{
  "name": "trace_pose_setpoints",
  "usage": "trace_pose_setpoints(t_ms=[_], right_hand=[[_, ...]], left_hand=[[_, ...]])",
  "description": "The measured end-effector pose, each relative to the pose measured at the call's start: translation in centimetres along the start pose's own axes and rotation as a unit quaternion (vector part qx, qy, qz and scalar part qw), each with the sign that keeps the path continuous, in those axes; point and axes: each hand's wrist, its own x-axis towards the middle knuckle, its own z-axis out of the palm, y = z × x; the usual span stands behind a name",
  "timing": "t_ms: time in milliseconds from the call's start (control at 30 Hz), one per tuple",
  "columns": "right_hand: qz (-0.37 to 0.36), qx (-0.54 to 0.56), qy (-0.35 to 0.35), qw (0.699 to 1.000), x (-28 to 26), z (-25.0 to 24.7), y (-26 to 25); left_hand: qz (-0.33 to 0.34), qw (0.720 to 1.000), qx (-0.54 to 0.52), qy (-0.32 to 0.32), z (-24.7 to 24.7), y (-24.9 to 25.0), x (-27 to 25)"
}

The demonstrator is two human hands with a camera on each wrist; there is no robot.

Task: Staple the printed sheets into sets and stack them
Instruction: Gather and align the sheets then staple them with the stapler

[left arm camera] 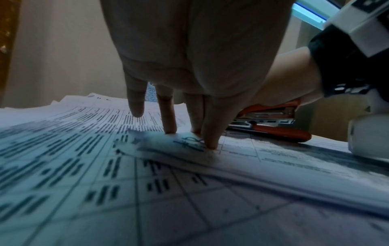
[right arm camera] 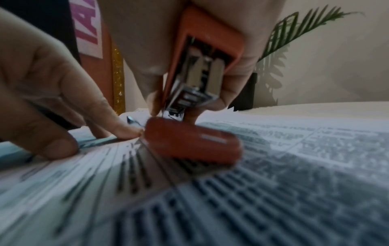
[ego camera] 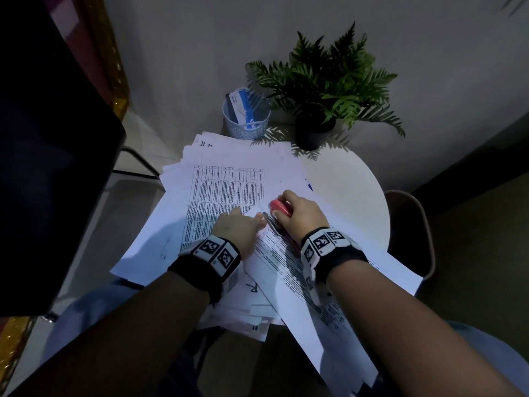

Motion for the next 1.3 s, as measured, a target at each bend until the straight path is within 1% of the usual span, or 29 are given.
trace_pose_setpoints(t_ms=[67,100,233,300,367,433,500,567,600,633,667,700,767,800,867,900,1067,1200,1300], right_hand=[[0.036,-0.003,0.001,0.999,0.0,-0.6,0.8],[0.061,-0.005,0.011,0.998,0.1,-1.2,1.4],[0.154,-0.012,0.067,0.986,0.8,-4.3,5.1],[0.179,-0.019,0.095,0.979,1.2,-5.4,6.9],[0.197,-0.019,0.101,0.975,1.5,-6.0,8.0],[0.198,-0.022,0.086,0.976,1.4,-6.3,8.5],[0.189,-0.053,0.093,0.976,1.0,-6.7,8.1],[0.158,-0.069,0.147,0.974,0.3,-7.2,6.6],[0.134,-0.047,0.173,0.975,-0.2,-7.3,5.5],[0.109,-0.002,0.183,0.977,-0.7,-7.3,4.3],[0.088,0.056,0.167,0.980,-1.3,-7.3,2.9],[0.075,0.113,0.133,0.982,-2.0,-7.1,1.6],[0.076,0.212,0.068,0.972,-3.4,-6.3,-0.7],[0.082,0.248,0.051,0.964,-4.0,-6.0,-1.7],[0.089,0.300,0.041,0.949,-5.1,-5.6,-3.1],[0.096,0.318,0.038,0.942,-5.5,-5.6,-3.5],[0.143,0.370,0.025,0.917,-7.5,-6.1,-4.9],[0.162,0.384,0.022,0.909,-8.7,-6.8,-5.6],[0.174,0.375,0.019,0.910,-9.4,-6.9,-6.0]], left_hand=[[-0.011,0.994,-0.100,0.037,0.2,-0.5,0.1],[-0.009,0.990,-0.127,0.055,0.3,-0.7,0.2],[-0.041,0.983,-0.143,0.106,0.1,-0.9,0.4],[-0.060,0.984,-0.140,0.094,-0.1,-0.6,0.6],[-0.094,0.984,-0.142,0.044,-0.8,-0.4,0.9],[-0.118,0.983,-0.141,-0.007,-1.6,-0.2,0.9],[-0.100,0.984,-0.144,-0.037,-2.4,0.1,0.9],[-0.075,0.979,-0.186,-0.037,-3.2,0.5,0.4],[-0.062,0.974,-0.215,-0.027,-3.6,0.6,0.1],[-0.052,0.967,-0.247,-0.014,-4.0,0.6,-0.3],[-0.043,0.959,-0.279,0.003,-4.6,0.7,-0.9],[-0.035,0.951,-0.308,0.020,-5.0,0.9,-1.6],[-0.020,0.939,-0.340,0.053,-5.7,1.3,-3.0],[-0.015,0.936,-0.344,0.073,-5.9,1.4,-3.7],[-0.010,0.928,-0.359,0.102,-6.1,1.7,-5.0],[-0.006,0.924,-0.368,0.109,-6.1,1.8,-5.5],[0.004,0.923,-0.362,0.132,-6.3,2.2,-8.1],[0.017,0.925,-0.349,0.149,-6.5,2.4,-9.5],[0.025,0.925,-0.342,0.164,-6.7,2.6,-10.2]])
